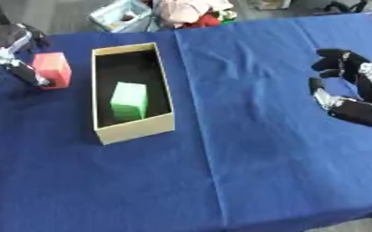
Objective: Pick up objects on the table and place them in the box.
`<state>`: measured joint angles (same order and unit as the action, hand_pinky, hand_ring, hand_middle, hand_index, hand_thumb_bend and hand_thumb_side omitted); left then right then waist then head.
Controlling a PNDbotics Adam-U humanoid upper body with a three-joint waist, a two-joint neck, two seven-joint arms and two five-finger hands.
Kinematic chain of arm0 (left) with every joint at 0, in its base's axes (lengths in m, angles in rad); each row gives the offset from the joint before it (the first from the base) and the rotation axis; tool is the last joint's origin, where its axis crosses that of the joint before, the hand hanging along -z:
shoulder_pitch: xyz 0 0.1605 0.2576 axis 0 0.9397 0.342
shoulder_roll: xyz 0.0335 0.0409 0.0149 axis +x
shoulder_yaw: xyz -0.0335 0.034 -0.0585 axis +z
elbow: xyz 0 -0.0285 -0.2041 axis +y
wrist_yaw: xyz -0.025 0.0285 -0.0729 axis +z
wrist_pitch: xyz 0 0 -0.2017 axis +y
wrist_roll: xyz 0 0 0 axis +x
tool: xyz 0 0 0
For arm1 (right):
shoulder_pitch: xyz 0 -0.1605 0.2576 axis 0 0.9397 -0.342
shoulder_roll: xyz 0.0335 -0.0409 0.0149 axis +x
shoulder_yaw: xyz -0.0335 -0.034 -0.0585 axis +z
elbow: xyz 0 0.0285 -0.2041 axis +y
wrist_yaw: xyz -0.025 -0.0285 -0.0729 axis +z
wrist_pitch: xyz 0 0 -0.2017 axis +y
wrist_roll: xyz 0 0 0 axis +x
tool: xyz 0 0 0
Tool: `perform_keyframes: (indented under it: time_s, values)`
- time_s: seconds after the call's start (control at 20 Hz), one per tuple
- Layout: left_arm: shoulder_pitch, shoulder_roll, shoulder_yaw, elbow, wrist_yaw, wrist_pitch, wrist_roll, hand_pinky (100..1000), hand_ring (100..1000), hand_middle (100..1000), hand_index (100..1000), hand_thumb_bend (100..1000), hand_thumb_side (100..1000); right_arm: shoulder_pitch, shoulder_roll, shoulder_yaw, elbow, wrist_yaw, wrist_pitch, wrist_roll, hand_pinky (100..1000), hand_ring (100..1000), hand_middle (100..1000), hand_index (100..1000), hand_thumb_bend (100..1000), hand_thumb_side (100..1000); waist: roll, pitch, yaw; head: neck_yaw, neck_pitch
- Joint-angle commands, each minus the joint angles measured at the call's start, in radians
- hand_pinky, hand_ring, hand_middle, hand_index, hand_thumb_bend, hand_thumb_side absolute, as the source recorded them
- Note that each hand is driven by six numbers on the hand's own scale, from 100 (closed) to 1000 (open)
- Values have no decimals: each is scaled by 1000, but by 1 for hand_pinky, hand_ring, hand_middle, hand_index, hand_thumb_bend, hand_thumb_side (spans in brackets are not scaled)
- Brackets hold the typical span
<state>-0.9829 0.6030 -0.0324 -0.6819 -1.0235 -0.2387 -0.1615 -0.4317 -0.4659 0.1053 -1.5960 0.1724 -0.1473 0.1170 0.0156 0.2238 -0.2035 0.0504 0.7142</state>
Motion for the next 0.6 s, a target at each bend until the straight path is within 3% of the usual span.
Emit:
perform_keyframes:
  time_s: [0.05,0.3,0.6]
  values:
    - [-11,24,9,-3,14,2,-35,627,537,554,695,667,100,-18,-30,-9,-11,-10,-5,0,759,778,676,876,150,291,-2,-14,-1,-1,-6]
    - [-6,26,9,-18,9,25,-5,572,446,453,577,434,100,-18,-29,-10,-10,-9,-5,-1,759,778,676,876,146,291,-4,-16,0,-1,-6]
    - [-12,33,9,-55,25,45,59,565,438,439,562,432,100,-15,-27,-12,-8,-6,-6,-1,759,778,676,876,142,291,-5,-22,2,-5,-7]
